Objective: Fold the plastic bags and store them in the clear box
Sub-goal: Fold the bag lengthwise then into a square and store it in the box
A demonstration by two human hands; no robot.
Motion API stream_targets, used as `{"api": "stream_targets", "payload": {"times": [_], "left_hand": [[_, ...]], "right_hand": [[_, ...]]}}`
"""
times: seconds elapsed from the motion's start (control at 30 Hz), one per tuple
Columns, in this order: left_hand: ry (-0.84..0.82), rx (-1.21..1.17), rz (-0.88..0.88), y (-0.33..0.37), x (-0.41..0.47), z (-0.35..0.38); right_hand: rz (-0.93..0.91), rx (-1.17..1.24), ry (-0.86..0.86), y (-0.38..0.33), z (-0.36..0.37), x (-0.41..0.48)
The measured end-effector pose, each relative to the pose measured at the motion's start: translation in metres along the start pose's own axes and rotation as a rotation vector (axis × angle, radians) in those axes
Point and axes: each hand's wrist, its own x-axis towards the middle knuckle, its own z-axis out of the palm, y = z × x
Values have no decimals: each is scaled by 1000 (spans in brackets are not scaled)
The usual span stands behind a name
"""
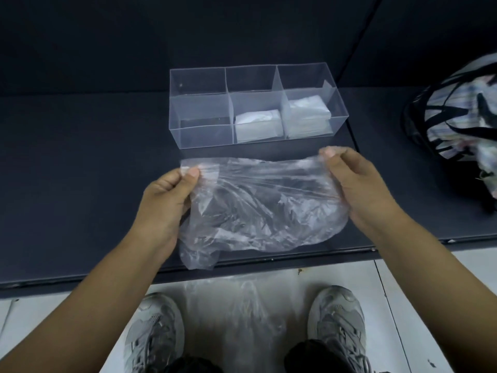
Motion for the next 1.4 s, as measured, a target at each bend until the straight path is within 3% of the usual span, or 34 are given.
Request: {"api": "stream_targets", "payload": {"times": [0.13,0.23,0.33,0.43,0.53,0.6,0.7,0.77,0.87,1.0,1.13,1.3,1.4], "left_hand": [[-30,-77,-104,0,-3,0],[-52,-123,-151,3,-2,-8],[-98,0,-165,8,3,-28],[-83,222,-135,17,8,-49],[-39,356,30,38,10,-49],[-229,402,111,53,10,-30],[-535,444,36,63,6,15],[-474,321,-30,64,11,33],[-208,128,-105,60,31,22],[27,79,-138,43,54,-26],[119,61,-194,19,58,-45],[166,87,-207,6,57,-52],[100,110,-247,7,57,-43]], "right_hand": [[293,-77,-415,2,-9,-4],[254,75,-369,5,-6,-8],[80,151,-316,-1,-3,-8],[-54,14,-309,-12,2,-8],[-100,-87,-360,-25,11,-9],[-90,-110,-413,-33,21,-11],[-83,-179,-487,-41,37,-13],[-49,-216,-531,-45,38,-13],[40,-304,-577,-46,18,-8],[78,-372,-384,-26,-23,7],[159,-175,-144,-5,-46,21],[200,-37,3,18,-61,35],[189,-9,18,23,-59,38]]}}
